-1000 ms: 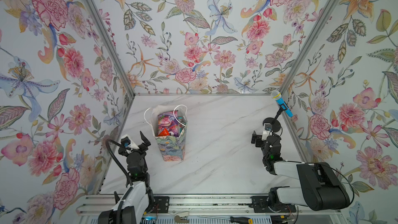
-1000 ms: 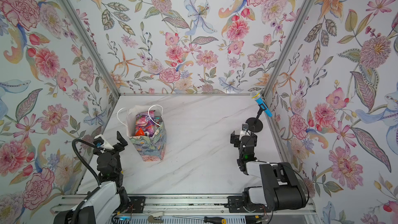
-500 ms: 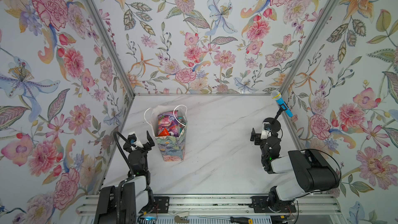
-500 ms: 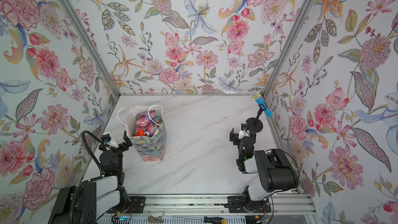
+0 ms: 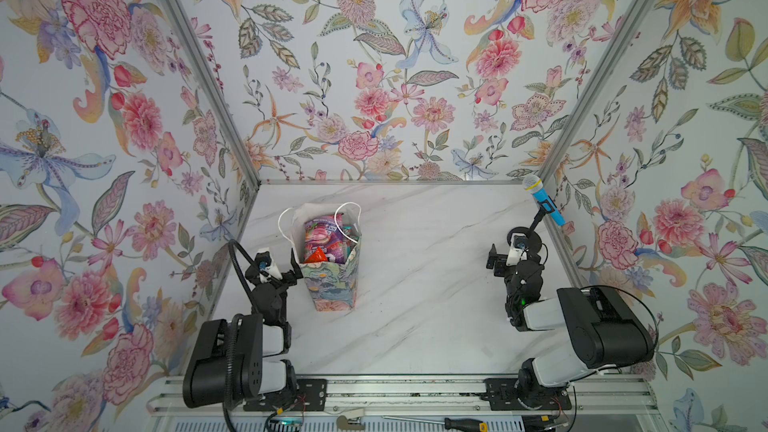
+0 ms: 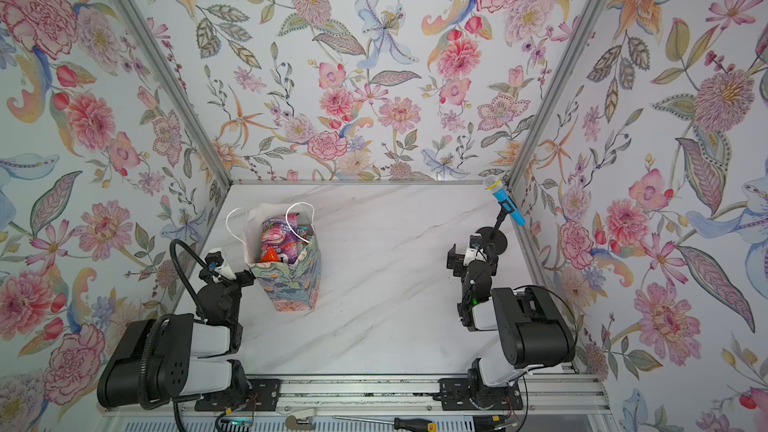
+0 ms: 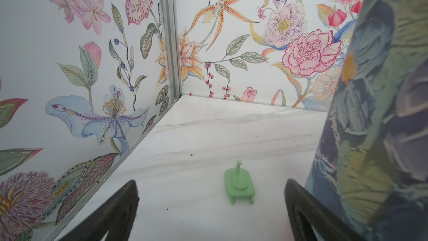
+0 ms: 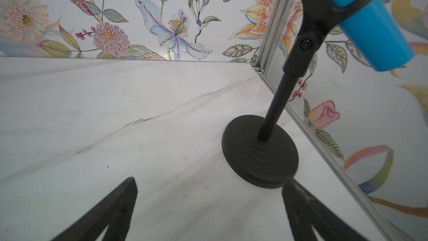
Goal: Place the snacks into the paper bag
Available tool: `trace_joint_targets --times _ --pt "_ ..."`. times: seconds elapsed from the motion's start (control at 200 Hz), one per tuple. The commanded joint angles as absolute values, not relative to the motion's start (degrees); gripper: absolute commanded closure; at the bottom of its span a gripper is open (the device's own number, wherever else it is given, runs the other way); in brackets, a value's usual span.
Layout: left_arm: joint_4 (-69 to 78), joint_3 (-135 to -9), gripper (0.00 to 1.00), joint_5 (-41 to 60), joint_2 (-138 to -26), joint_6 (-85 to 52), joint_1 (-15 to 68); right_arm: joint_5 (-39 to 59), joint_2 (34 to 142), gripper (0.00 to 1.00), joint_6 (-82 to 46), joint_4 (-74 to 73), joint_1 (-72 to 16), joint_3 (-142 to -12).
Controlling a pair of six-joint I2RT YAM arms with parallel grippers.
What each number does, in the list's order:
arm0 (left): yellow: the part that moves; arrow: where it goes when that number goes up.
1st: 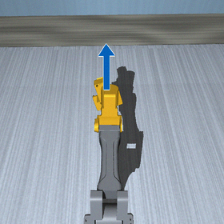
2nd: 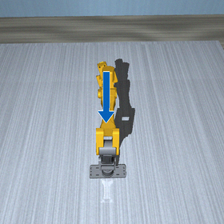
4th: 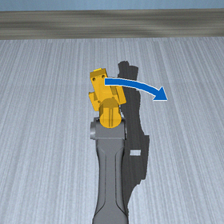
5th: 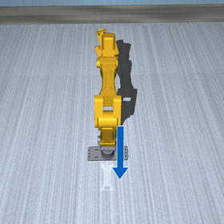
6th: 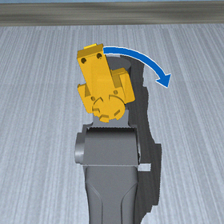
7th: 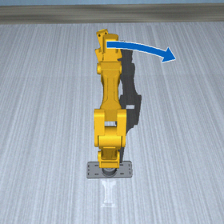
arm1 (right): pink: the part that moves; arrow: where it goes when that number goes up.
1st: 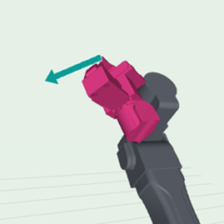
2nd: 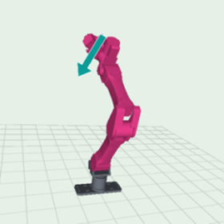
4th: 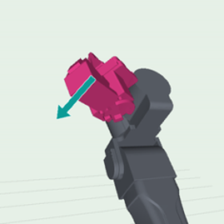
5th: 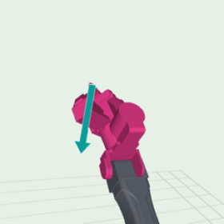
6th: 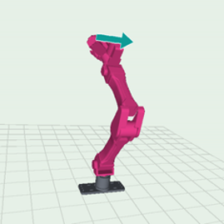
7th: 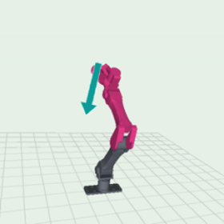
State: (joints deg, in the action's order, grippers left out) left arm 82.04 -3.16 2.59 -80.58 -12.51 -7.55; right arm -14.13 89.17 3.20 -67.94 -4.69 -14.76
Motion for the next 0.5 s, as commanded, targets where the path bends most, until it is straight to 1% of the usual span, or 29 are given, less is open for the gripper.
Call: trace_joint_targets --times 0.0,0.065,0.19,0.3,0.345,0.42,0.495 --pt "92.13 -3.01 0.01 3.97 -84.93 -10.19 -6.94 -13.65 89.04 0.01 1.94 -66.32 -4.31 -15.66" --pt "89.63 -3.32 0.01 3.34 -83.82 -9.45 -6.36 -13.49 88.99 0.01 1.89 -66.05 -4.29 -15.73" --pt "90.65 -3.28 0.01 3.85 -84.48 -8.56 -5.82 -12.78 88.95 0.01 1.77 -65.70 -3.96 -15.82" --pt "99.26 -1.48 0.01 2.65 -88.96 -6.94 -4.23 -12.57 88.95 0.01 1.67 -65.57 -3.78 -15.95" --pt "102.76 -1.29 0.01 2.20 -93.47 -6.67 -3.72 -12.50 88.99 0.01 1.67 -65.57 -3.78 -15.97" --pt "96.65 -2.80 0.01 1.97 -91.33 -6.20 -3.47 -12.48 88.95 0.01 1.71 -65.43 -3.78 -15.98" --pt "99.08 -2.57 0.01 1.63 -92.36 -6.37 -3.34 -12.05 89.02 0.01 1.98 -65.49 -3.88 -15.95"
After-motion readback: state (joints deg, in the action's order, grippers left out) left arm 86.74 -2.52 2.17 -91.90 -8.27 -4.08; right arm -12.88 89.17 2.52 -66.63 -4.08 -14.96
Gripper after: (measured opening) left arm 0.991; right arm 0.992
